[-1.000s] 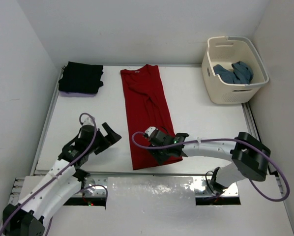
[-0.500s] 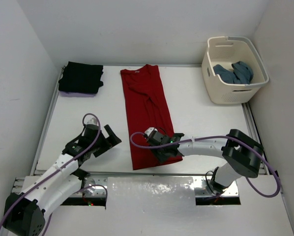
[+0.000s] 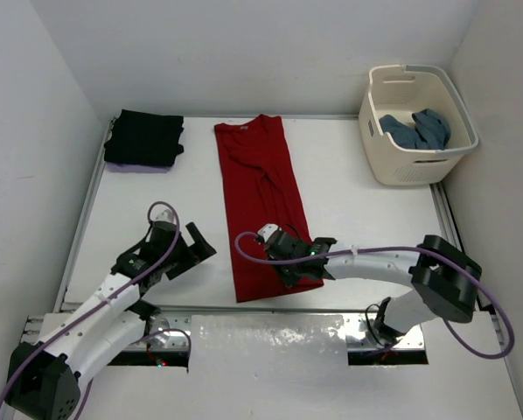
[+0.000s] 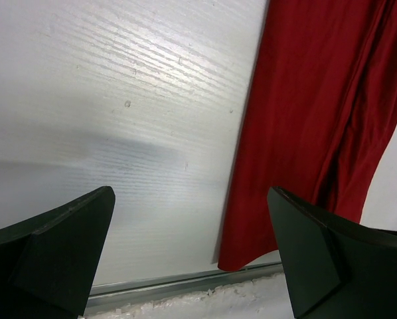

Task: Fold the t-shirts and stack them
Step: Rotate the tshirt 90 degrees, then grab the bottom of the folded rectangular tshirt with both arms, then fold the folded rectangular tshirt in 1/3 of the way

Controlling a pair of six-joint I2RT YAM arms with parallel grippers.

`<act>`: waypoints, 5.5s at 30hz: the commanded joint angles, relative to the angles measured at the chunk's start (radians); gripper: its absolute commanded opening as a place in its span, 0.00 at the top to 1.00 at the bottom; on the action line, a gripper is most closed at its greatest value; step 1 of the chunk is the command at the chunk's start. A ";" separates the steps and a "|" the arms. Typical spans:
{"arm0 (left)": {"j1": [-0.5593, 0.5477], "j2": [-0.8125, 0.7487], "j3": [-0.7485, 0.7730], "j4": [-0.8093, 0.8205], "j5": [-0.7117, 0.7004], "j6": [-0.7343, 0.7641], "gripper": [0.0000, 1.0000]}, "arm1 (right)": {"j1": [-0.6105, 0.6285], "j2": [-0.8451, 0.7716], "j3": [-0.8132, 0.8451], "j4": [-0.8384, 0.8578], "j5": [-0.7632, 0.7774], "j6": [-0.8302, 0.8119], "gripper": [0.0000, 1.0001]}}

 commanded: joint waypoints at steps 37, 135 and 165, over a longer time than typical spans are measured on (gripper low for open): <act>-0.065 0.043 0.020 -0.005 0.202 0.021 0.00 | 0.043 -0.229 -0.038 -0.051 -0.118 0.054 0.01; 0.115 1.060 0.870 0.370 0.115 0.241 1.00 | -0.618 0.526 0.812 0.073 -0.073 -0.038 0.95; 0.028 0.684 0.353 0.369 0.172 0.197 0.00 | -0.599 0.196 0.278 0.123 -0.225 -0.015 0.01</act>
